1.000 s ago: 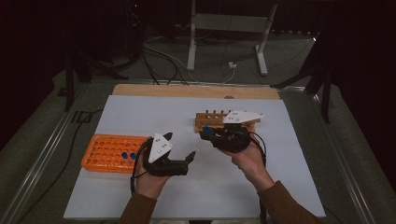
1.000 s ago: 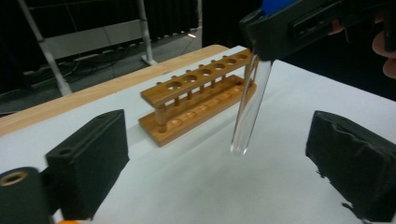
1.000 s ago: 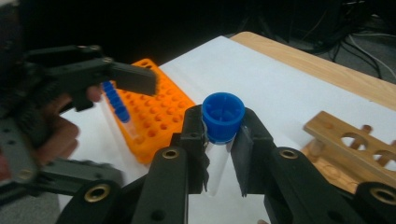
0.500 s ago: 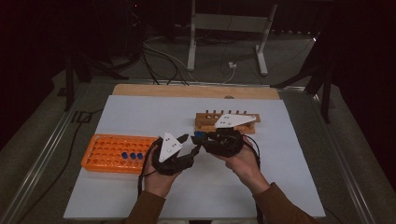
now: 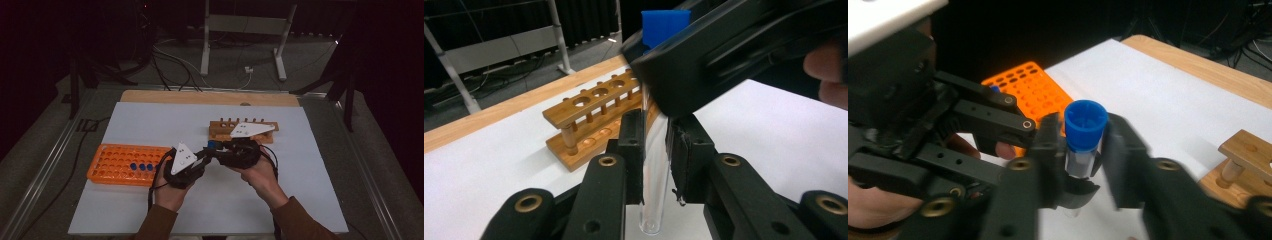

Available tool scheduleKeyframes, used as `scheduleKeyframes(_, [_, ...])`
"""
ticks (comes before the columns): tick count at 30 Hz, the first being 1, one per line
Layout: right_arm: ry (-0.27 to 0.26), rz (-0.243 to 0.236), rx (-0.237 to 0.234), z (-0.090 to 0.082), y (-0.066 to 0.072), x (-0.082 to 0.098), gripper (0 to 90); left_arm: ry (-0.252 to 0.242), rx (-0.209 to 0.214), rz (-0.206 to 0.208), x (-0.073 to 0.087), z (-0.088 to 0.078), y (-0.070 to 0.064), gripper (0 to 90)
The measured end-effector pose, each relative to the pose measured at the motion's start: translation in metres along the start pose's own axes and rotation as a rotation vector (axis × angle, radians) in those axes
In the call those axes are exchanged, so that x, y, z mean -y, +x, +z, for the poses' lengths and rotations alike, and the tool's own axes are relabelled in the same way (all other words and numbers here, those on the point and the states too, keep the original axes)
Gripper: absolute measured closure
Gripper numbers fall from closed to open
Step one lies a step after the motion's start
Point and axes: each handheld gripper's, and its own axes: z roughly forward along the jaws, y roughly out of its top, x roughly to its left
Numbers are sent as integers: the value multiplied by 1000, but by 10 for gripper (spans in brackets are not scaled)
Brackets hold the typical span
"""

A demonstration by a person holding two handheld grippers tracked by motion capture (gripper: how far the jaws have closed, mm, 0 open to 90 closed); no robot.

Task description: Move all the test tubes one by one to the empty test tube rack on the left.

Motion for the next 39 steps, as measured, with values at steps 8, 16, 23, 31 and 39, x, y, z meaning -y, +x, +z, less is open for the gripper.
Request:
scheduleKeyframes(8, [-50,5,39,-19,-12,5,290,-14,-26,-40,3,-8,15,782])
scheduleKeyframes(16, [-67,-9,154,-33,-25,20,76,-37,-50,-63,3,-20,27,783])
scheduleKeyframes(23, [-72,-9,225,-44,-36,33,10,-65,-81,-85,4,-37,40,782])
scheduleKeyframes(31, [-85,13,267,-53,-46,47,0,-94,-123,-111,6,-59,57,782])
scheduleKeyframes(39, [-106,34,298,-63,-54,59,0,-111,-150,-122,11,-77,72,782])
